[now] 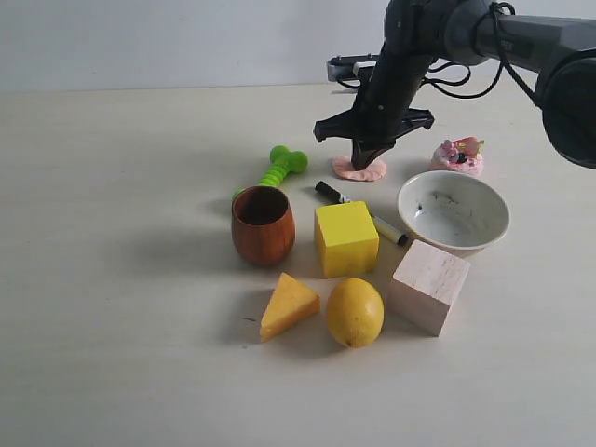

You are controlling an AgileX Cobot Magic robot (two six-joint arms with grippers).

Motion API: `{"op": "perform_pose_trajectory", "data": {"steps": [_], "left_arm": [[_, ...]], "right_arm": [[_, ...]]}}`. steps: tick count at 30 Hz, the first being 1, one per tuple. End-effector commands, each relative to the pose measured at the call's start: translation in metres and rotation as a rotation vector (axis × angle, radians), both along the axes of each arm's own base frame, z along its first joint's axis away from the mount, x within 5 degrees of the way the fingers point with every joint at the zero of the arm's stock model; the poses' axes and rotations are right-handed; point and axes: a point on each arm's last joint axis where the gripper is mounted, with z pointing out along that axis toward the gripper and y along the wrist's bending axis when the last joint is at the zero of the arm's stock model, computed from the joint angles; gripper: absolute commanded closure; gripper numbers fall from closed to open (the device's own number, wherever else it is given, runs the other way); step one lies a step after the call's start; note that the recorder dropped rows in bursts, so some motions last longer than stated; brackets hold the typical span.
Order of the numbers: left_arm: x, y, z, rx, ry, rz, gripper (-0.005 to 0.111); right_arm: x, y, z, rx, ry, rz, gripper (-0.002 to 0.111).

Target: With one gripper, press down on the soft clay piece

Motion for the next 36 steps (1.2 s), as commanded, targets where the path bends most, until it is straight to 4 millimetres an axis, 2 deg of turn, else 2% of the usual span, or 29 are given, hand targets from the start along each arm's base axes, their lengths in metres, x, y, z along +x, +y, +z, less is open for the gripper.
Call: {"op": "perform_pose_trajectory", "data": {"steps": [1,17,32,36], "left_arm": [[0.0,0.0,0.002,-0.008,-0.02,-0.004,0.107],[0.0,0.0,0.002,-0.008,-0.02,-0.004,0.107],[0.0,0.0,0.002,-0.008,-0.02,-0.004,0.107],[0.0,0.0,0.002,-0.008,-0.02,-0.004,0.107]], "right_arm": [[-0.003,-0.002,-0.027,-0.045,0.056,0.02,0.108],[-0.014,-0.008,-0.086,-0.113,0.201,0.034,0.108],[-0.014,-0.007,-0.086,-0.105,0.205,0.02,0.108],[-0.013,-0.007,-0.079,-0.1,0.188,0.02,0.108]]}}
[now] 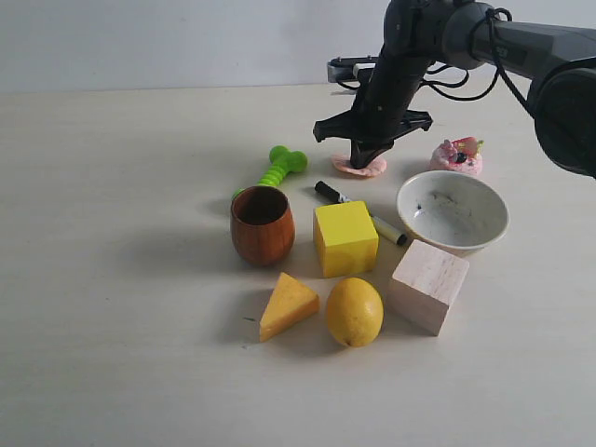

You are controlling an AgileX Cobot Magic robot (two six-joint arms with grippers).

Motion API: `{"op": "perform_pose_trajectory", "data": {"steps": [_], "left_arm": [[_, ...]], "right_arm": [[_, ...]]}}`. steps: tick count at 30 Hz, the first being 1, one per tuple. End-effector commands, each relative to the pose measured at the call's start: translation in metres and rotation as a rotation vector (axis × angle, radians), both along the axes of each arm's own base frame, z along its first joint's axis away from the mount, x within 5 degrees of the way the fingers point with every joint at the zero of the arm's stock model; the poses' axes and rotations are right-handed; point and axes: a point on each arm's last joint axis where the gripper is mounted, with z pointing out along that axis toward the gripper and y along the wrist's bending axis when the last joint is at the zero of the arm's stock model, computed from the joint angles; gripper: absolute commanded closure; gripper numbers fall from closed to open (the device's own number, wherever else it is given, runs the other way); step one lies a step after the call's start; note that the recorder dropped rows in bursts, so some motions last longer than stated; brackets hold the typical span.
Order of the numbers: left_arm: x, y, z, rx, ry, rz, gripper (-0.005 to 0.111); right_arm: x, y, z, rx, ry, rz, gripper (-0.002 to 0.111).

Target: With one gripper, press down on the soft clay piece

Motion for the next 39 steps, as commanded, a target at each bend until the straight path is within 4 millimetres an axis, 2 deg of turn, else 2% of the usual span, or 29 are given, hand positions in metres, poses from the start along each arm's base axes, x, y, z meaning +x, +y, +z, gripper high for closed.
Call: {"op": "perform_pose_trajectory", "data": {"steps": [1,9,26,39], "left_arm": [[0.0,0.0,0.002,-0.008,-0.02,-0.004,0.107],[0.0,0.0,0.002,-0.008,-0.02,-0.004,0.107],[0.0,0.0,0.002,-0.008,-0.02,-0.004,0.107],[0.0,0.0,0.002,-0.008,-0.02,-0.004,0.107]], "right_arm": [[-0.013,-0.007,-0.052,-0.082,0.128,0.02,0.108],[-0.01,-0.005,-0.03,-0.051,0.084,0.012,0.108],[-0.002,-0.003,0.031,-0.008,-0.06,0.007,0.108],[-0.002,-0.002,0.038,0.001,-0.075,0.005,0.108]]}}
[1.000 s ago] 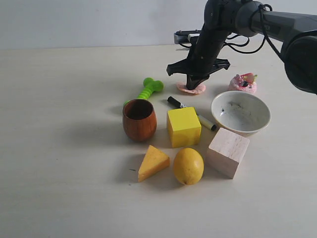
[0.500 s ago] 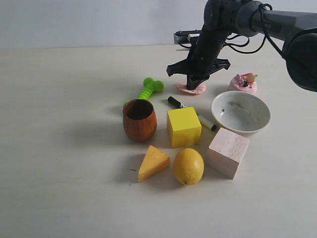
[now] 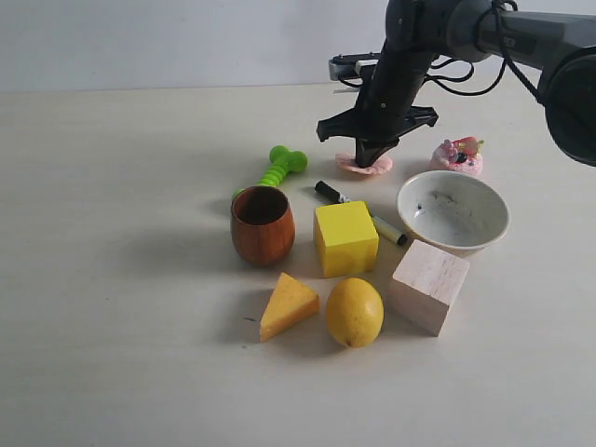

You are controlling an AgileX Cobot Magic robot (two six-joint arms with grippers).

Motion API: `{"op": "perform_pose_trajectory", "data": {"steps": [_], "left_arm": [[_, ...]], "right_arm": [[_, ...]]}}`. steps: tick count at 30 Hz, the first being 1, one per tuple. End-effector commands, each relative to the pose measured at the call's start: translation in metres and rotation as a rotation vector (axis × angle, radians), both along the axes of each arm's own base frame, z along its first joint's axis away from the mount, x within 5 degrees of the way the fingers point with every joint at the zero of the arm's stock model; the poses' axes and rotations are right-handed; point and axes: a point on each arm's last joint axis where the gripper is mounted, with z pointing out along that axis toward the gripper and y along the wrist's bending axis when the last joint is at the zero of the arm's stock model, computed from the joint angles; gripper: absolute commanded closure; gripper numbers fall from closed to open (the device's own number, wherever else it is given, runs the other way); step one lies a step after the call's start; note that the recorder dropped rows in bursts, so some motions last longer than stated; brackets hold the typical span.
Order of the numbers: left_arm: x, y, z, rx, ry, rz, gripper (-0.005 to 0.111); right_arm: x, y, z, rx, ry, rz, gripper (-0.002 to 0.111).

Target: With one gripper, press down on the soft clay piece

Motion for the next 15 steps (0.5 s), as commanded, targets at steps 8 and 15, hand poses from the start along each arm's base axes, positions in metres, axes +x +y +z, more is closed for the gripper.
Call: {"op": "perform_pose_trajectory", "data": {"steps": [8,15], "left_arm": [[-0.0001,-0.0004,0.0023,-0.008,-0.02,-0.004,0.107],[-0.0001,-0.0004,0.0023,-0.008,-0.02,-0.004,0.107]], "right_arm": [[0.0012,0.0027,0.0072,0.03,-0.027,-0.01,0.089],[0.0016,0.0032,0.0074,0.037,-0.032,-0.012,0.086]]}}
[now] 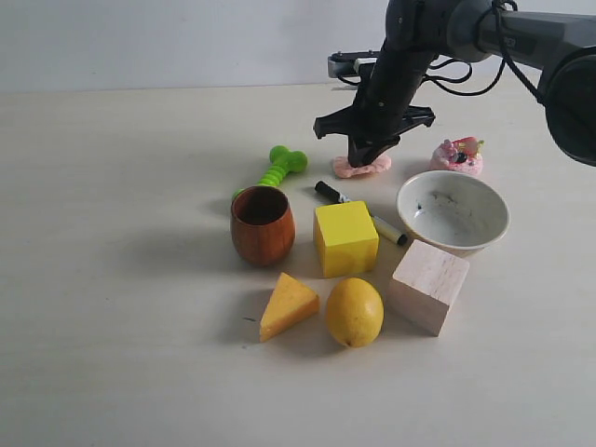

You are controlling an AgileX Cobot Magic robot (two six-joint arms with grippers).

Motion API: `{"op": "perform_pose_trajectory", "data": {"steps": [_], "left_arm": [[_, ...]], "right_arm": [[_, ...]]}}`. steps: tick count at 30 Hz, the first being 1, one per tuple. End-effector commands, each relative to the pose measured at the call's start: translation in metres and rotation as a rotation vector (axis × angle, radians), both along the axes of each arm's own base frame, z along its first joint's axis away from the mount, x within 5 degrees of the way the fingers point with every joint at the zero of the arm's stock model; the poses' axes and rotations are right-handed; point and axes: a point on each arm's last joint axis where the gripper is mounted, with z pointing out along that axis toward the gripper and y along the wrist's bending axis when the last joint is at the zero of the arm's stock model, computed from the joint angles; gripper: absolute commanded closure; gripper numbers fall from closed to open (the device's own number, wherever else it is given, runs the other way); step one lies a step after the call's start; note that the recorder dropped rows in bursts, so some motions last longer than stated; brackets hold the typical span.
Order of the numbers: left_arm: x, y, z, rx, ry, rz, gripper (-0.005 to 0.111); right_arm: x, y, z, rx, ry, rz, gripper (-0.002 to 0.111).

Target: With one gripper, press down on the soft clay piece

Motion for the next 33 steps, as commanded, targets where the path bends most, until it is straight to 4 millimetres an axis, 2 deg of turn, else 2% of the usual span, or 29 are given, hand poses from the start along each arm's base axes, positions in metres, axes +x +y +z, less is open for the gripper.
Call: {"op": "perform_pose_trajectory", "data": {"steps": [1,9,13,25,27,33], "left_arm": [[-0.0001,-0.0004,0.0023,-0.008,-0.02,-0.004,0.107],[-0.0001,-0.0004,0.0023,-0.008,-0.02,-0.004,0.107],[-0.0001,-0.0004,0.0023,-0.008,-0.02,-0.004,0.107],[-0.0001,-0.0004,0.0023,-0.008,-0.02,-0.004,0.107],[-0.0001,-0.0004,0.0023,-0.008,-0.02,-0.004,0.107],[-0.0001,-0.0004,0.0023,-0.008,-0.02,-0.004,0.107]], "right_arm": [[0.0006,0.0012,0.0068,0.012,-0.021,-0.004,0.086],[0.0002,0.0011,0.0068,0.011,-0.018,0.0,0.089],[-0.0004,0.0008,0.0066,0.006,-0.013,0.009,0.108],[0.0,0.0007,0.0066,0.003,-0.019,0.02,0.108],[0.0007,-0.0019,0.0063,-0.028,-0.029,0.026,0.106],[0.0011,-0.0027,0.0054,-0.031,-0.025,-0.009,0.086]]}}
